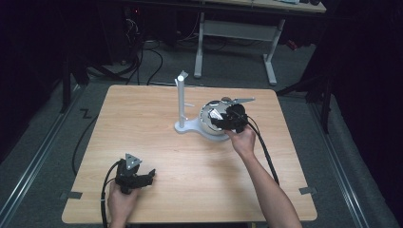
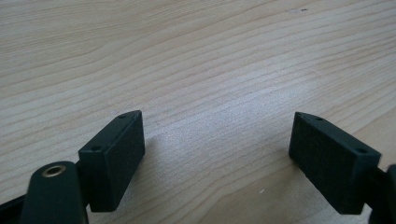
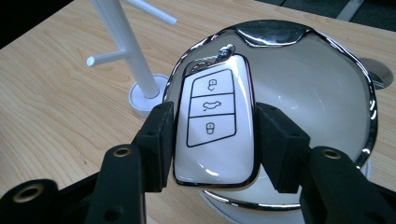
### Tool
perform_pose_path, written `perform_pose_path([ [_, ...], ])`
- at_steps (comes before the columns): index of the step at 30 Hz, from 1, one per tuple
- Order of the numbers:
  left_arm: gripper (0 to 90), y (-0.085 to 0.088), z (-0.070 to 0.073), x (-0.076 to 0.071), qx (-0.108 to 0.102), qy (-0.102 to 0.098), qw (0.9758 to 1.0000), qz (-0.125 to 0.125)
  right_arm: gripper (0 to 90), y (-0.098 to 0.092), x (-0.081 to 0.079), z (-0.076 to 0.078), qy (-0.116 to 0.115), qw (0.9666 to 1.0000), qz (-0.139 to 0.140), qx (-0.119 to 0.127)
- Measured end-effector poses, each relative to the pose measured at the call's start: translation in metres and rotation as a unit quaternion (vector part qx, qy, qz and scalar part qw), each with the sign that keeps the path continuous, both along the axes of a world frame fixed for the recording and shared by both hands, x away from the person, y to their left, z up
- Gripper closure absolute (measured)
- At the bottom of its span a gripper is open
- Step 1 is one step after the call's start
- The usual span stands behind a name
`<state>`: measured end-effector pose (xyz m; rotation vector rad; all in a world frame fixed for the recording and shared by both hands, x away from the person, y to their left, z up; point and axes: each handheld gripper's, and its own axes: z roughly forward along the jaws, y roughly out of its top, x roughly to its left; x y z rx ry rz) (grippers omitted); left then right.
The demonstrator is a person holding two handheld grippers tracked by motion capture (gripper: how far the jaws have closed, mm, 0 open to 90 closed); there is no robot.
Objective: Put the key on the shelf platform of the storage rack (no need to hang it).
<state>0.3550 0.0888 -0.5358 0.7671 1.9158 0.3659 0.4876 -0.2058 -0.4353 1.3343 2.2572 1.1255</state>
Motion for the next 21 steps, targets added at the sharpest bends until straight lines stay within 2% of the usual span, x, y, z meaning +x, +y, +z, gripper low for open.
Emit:
perform_pose_path([
  [5, 18.6, 0.0, 0.0, 0.0, 0.001, 0.0, 1.0, 0.0, 50.2, 0.006, 0.003, -0.002, 0.004, 0.9999, -0.001, -0.01],
  [6, 18.6, 0.0, 0.0, 0.0, 0.0, 0.0, 1.0, 0.0, 50.1, 0.009, 0.005, -0.005, 0.008, 0.9995, -0.004, -0.029],
  [8, 18.6, 0.001, 0.0, 0.0, 0.005, -0.002, 1.0, -0.003, 50.3, 0.01, 0.007, -0.009, 0.011, 0.9992, -0.01, -0.036],
  [11, 18.6, 0.0, 0.0, 0.0, 0.002, -0.001, 1.0, -0.001, 52.1, 0.009, 0.008, -0.01, 0.01, 0.9993, -0.017, -0.032],
  [14, 18.6, 0.0, 0.0, 0.0, 0.003, -0.001, 1.0, -0.002, 52.0, 0.007, 0.005, -0.006, -0.003, 0.9994, -0.025, -0.025],
  [18, 18.6, 0.0, 0.0, 0.0, 0.002, -0.001, 1.0, -0.002, 51.4, 0.004, 0.002, -0.003, -0.01, 0.9991, -0.026, -0.031],
  [21, 18.6, 0.0, 0.0, 0.0, 0.001, -0.001, 1.0, 0.001, 49.6, -0.003, -0.001, 0.001, -0.013, 0.9991, -0.032, -0.027],
])
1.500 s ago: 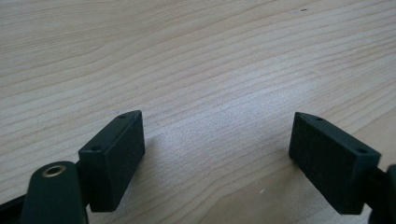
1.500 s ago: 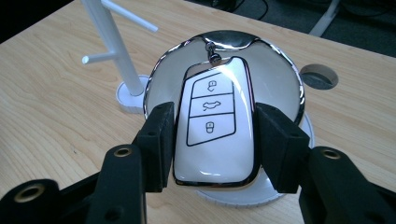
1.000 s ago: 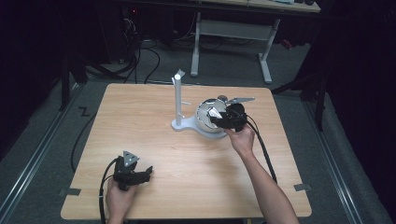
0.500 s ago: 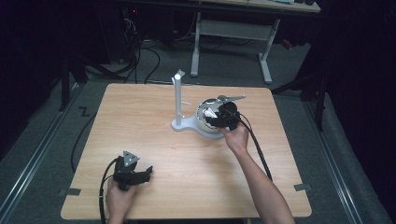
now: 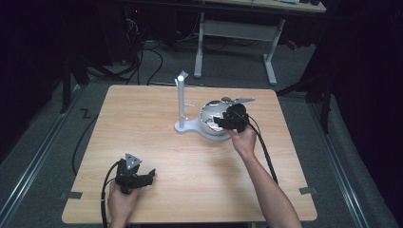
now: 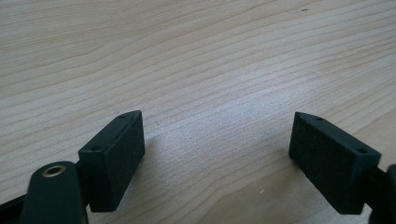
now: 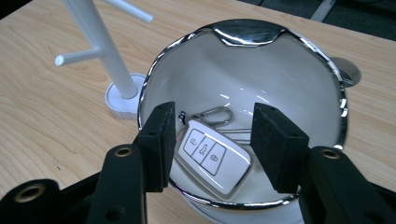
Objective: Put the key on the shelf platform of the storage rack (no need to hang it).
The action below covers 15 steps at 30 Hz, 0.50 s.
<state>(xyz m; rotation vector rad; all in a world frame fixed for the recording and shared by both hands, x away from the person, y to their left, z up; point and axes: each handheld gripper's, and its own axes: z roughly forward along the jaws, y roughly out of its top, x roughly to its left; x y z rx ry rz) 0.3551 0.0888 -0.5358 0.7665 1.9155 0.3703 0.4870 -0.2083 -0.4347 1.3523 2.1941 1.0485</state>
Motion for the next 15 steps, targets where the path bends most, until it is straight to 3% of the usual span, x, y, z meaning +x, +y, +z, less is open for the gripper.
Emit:
perform_pose_path([
  [7, 18.6, 0.0, 0.0, 0.0, 0.001, 0.0, 1.0, -0.002, 47.7, -0.01, -0.004, 0.003, -0.002, 1.0, -0.005, 0.003],
  [15, 18.6, 0.0, 0.0, 0.0, 0.001, -0.001, 1.0, -0.003, 46.9, -0.015, -0.015, 0.016, -0.02, 0.9998, -0.004, 0.003],
])
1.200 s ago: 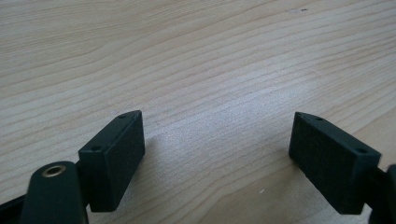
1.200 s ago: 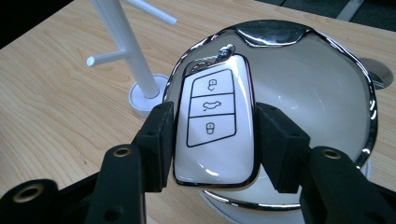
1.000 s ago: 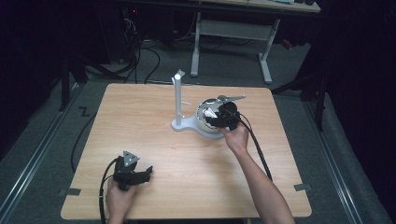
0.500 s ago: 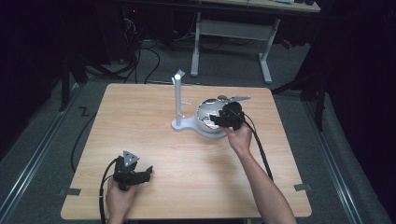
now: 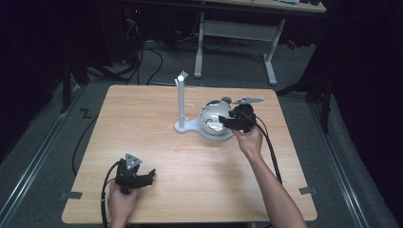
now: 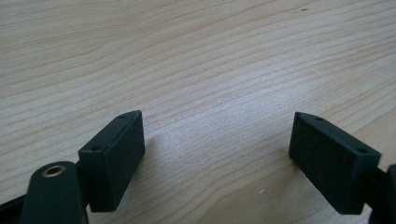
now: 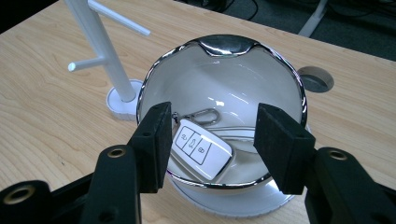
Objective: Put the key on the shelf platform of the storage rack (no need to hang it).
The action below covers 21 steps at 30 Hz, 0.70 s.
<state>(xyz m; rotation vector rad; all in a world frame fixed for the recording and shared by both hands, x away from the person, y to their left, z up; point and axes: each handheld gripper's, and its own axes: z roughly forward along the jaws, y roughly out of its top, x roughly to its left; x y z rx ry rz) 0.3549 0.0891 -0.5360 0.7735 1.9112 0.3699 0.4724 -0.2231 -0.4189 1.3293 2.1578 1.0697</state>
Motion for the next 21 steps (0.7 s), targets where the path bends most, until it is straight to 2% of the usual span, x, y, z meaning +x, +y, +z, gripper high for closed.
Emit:
perform_pose_path([
  [21, 18.6, 0.0, 0.0, 0.0, -0.001, 0.0, 1.0, 0.001, 46.0, -0.033, -0.02, 0.002, -0.012, 0.9991, -0.021, 0.034],
])
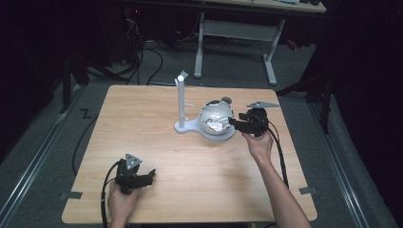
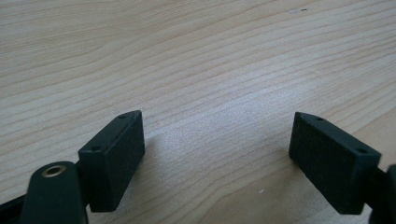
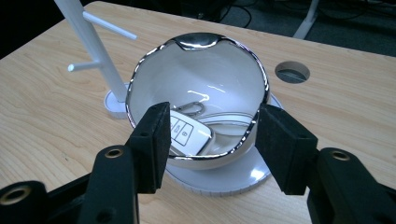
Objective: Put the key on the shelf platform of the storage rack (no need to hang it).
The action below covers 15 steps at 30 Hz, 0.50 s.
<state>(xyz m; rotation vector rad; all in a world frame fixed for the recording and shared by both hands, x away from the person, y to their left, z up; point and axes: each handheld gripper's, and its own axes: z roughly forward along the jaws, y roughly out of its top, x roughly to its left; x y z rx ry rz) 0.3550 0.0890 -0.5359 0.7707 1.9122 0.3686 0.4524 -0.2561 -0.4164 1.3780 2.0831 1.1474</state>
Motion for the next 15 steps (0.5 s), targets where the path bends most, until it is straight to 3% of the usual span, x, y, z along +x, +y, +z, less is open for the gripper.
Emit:
perform_pose_path([
  [15, 18.6, 0.0, 0.0, 0.0, 0.001, 0.0, 1.0, -0.001, 46.0, -0.014, -0.017, 0.004, -0.006, 0.9999, -0.001, 0.009],
])
